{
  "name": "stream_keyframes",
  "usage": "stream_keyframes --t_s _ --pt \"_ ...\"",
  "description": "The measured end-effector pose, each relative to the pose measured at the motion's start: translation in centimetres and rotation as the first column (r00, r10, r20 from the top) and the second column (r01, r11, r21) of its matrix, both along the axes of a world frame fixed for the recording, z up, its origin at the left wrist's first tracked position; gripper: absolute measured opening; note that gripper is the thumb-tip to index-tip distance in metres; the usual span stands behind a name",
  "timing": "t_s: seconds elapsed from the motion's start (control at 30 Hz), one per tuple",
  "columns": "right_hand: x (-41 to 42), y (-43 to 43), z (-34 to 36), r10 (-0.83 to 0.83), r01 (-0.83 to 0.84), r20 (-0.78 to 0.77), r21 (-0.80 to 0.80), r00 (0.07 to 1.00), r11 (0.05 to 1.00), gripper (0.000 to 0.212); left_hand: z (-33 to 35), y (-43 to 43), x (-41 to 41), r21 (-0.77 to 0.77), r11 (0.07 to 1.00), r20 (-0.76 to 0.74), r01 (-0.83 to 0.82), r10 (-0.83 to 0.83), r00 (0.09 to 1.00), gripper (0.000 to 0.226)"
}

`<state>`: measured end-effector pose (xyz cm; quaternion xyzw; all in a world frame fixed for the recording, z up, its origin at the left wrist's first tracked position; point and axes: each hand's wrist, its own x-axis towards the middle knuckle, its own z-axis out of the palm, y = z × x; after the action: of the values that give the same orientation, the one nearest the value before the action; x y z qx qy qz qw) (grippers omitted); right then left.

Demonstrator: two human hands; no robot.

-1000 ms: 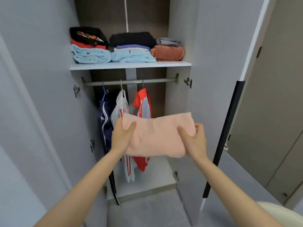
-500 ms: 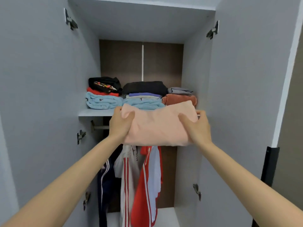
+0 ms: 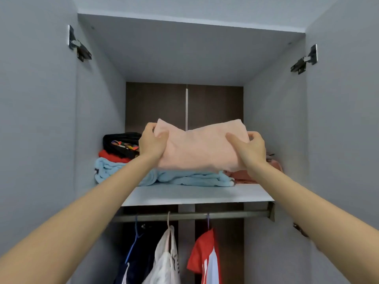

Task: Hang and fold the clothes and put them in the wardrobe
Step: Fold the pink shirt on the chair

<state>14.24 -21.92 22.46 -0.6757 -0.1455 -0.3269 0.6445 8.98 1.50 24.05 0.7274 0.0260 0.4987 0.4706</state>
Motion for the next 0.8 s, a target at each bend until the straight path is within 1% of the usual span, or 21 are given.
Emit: stream_keyframes --t_s 0.13,0.33,0.53,0.6,0.67,0.7,0.8 --pt "5.7 3.3 3.7 -0.037 0.037 0.065 0.008 0.997 0.999 0.042 3.5 3.3 6.4 -0.001 1.0 0.022 0.027 -0.027 0.999 0.027" --pt "13.4 6.6 7.5 -0.084 0.083 0.112 0.009 0.99 0.996 0.04 6.4 6.4 15.7 -0.036 0.997 0.02 0.067 -0.066 0.998 0.024" --pt "20.9 8.2 8.3 -0.086 0.089 0.122 -0.015 0.989 0.996 0.036 6.6 8.2 23.1 -0.033 0.996 0.029 0.083 -0.082 0.996 0.015" --pt "23.1 8.5 7.8 -0.076 0.08 0.122 -0.026 0.99 0.996 0.035 6.3 8.5 24.9 -0.021 0.997 0.011 0.071 -0.071 0.997 0.015" --pt "25.3 8.8 7.0 -0.098 0.102 0.102 -0.03 0.99 0.994 0.032 5.6 8.9 26.7 0.005 0.999 -0.04 0.054 -0.054 0.998 0.022" --pt "26.3 9.0 6.5 -0.121 0.124 0.069 -0.033 0.99 0.992 0.031 5.3 9.1 27.5 0.019 0.999 -0.09 0.035 -0.033 0.995 0.025" --pt "28.4 9.5 5.5 -0.173 0.163 -0.107 -0.097 0.979 0.982 0.034 4.6 9.6 29.2 0.123 0.99 -0.286 -0.064 0.097 0.953 0.03"
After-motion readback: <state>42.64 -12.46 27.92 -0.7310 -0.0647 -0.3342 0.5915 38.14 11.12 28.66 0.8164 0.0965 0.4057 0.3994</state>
